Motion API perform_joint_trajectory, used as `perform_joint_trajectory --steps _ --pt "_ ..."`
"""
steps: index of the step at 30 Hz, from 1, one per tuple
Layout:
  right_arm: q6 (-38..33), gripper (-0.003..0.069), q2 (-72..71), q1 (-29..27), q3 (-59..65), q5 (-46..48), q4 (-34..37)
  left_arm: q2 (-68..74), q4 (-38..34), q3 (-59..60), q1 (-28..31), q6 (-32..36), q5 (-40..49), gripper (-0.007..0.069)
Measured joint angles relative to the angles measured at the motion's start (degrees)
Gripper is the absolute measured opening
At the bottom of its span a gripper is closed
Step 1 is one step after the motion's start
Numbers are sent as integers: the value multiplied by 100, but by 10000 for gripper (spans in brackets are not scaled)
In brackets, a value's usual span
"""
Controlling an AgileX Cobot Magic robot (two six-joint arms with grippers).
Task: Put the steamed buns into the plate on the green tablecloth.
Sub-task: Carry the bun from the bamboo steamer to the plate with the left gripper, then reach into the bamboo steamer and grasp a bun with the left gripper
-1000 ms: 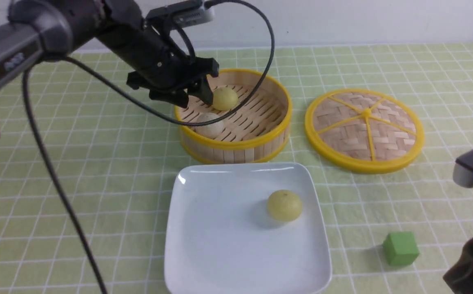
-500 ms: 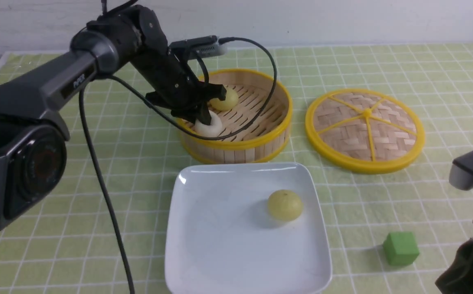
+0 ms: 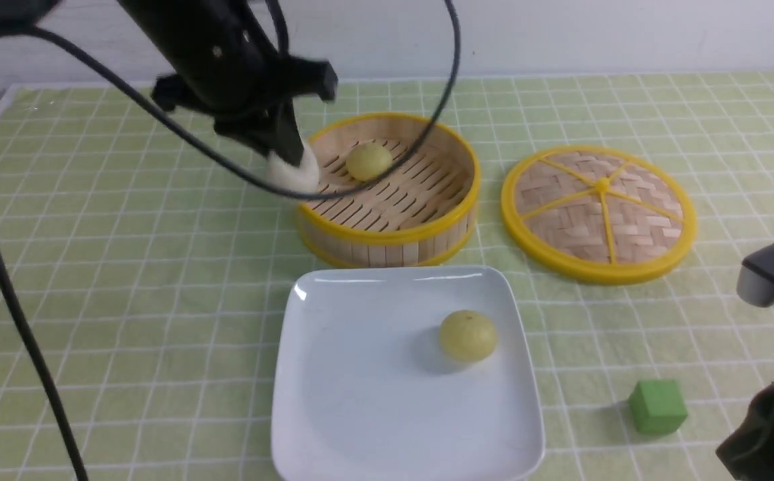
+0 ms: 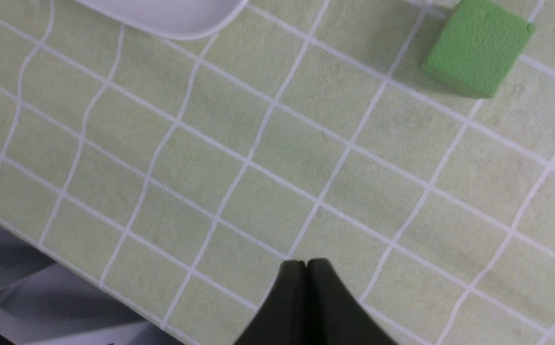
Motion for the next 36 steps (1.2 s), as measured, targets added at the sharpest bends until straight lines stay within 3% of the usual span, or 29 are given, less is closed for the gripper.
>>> perform_joint_trajectory --steps 3,6,12,16,18,20,22,24,27,29,32,36 --pt "0 1 0 0 0 -114 -25 149 62 638 -338 -235 -208 52" --pt "-5 4 0 0 0 -269 -39 526 342 1081 -758 -521 -727 127" --pt "-5 9 0 0 0 -270 -94 881 930 1031 -940 -1106 -1171 393" --pt "-5 14 0 0 0 -342 -114 902 1186 451 -844 -1361 -1086 474" --pt "-5 16 0 0 0 -367 -127 920 1276 -103 -727 -1531 -1013 454" --pt "-5 18 0 0 0 -375 -146 1037 1217 -615 -586 -1561 -884 361" --pt "-22 20 0 0 0 -377 -178 1299 982 -1249 -389 -1447 -668 190" --pt "-53 21 0 0 0 -382 -233 1647 631 -1929 -213 -1263 -504 70" --pt "-68 23 0 0 0 -389 -276 2281 248 -2830 5 -1135 -389 13" --pt "-67 25 0 0 0 -402 -276 2589 177 -3282 65 -1119 -335 16" --pt "-70 29 0 0 0 -489 -276 3206 91 -4193 126 -1106 -67 92" --pt "-74 35 0 0 0 -522 -276 3609 -60 -4644 126 -1100 -129 275"
